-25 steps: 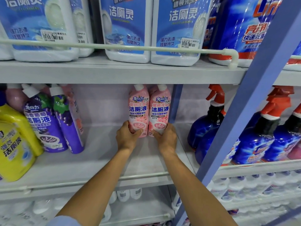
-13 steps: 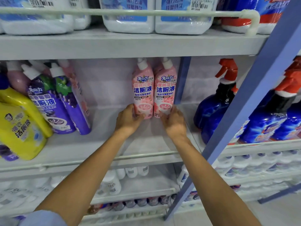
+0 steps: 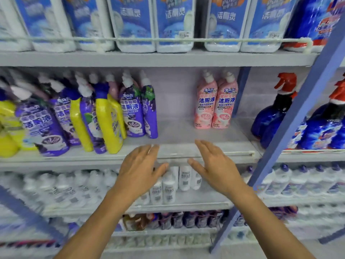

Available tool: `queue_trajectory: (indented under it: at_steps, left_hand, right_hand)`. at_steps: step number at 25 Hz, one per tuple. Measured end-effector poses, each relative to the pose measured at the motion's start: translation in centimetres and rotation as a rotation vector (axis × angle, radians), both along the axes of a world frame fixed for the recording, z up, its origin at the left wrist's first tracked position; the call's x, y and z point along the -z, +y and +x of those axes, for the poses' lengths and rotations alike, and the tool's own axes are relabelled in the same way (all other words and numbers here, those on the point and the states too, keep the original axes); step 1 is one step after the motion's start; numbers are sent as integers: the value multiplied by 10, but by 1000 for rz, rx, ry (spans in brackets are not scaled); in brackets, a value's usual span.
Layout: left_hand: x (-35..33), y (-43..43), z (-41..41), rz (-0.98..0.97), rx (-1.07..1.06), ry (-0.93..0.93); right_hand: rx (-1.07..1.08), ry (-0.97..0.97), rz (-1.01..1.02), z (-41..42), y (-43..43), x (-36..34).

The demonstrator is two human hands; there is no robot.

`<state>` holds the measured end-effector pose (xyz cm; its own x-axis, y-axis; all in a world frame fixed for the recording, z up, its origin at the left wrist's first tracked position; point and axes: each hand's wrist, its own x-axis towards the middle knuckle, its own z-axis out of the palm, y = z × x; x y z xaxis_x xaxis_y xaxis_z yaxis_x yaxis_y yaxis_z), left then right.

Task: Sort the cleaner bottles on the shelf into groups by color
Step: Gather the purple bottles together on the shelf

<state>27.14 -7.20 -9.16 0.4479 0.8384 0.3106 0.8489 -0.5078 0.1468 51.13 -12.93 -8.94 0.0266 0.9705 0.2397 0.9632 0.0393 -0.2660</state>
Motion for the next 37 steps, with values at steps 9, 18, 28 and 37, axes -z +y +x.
queue_trajectory:
  at_steps: [9,18,28,37]
  left_hand:
    - [-13,-54,-181,96,-242,101]
    - [-38,-27,-321,118,-503,185]
    - [-63,72,-369,135,-497,173]
    - [-86,152,-352,164,-278,38]
  right_hand:
    - [-250,-74,61,-182,-2,-19]
    - [-511,-94,95,-324,88,-36]
    - [-486,-38,110,-361,172,-47]
    - [-143,-61,170,-304,138,-82]
